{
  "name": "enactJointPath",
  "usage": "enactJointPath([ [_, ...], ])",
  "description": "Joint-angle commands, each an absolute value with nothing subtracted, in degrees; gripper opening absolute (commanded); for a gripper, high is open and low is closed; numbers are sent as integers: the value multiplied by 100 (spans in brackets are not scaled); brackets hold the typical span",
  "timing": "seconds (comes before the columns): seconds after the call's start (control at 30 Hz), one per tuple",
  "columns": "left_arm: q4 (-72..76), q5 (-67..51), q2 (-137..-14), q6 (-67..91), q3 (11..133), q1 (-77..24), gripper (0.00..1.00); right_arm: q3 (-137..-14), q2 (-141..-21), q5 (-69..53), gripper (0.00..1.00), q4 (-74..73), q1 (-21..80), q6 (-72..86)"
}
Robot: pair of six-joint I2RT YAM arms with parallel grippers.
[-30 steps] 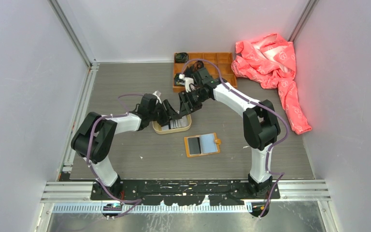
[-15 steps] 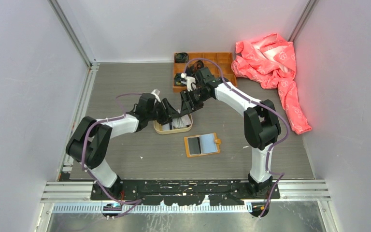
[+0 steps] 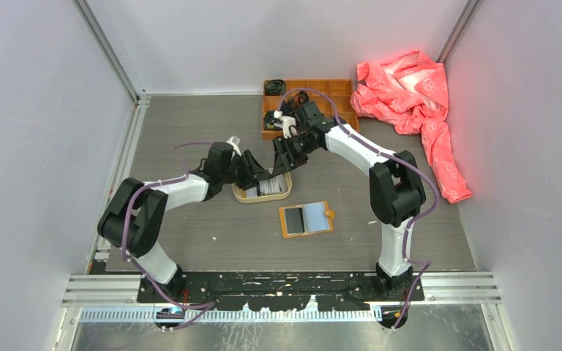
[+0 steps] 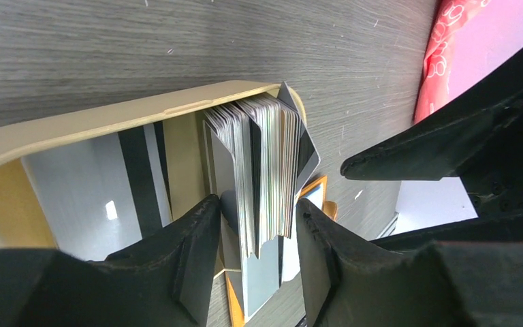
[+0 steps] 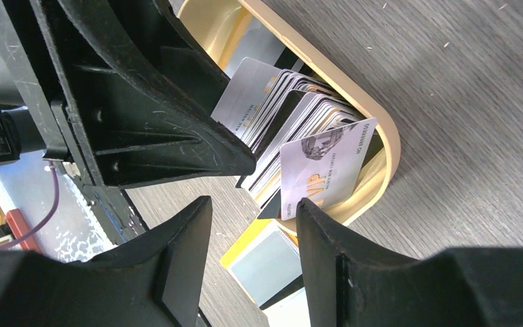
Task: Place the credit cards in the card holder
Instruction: Pick up the credit card from the storage box.
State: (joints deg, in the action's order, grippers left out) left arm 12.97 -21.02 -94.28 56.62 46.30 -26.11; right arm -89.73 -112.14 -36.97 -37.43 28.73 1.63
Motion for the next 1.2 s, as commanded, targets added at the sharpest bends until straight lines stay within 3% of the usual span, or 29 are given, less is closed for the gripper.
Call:
enactJointPath([
  [0.0,1330,-2054,-9318,5522,4580,-2589,45,-8991,-11067,-3858,54,-3733,2841,149],
  [0.33,1200,-1845,-9137,5395,4395,-2555,36,-8991,-11086,-3876,54,-3744,2839,149],
  [1.17,962,-1720,-8713,5187,4015,-2278,30,-9000,-11152,-3943,54,-3770,2838,158],
])
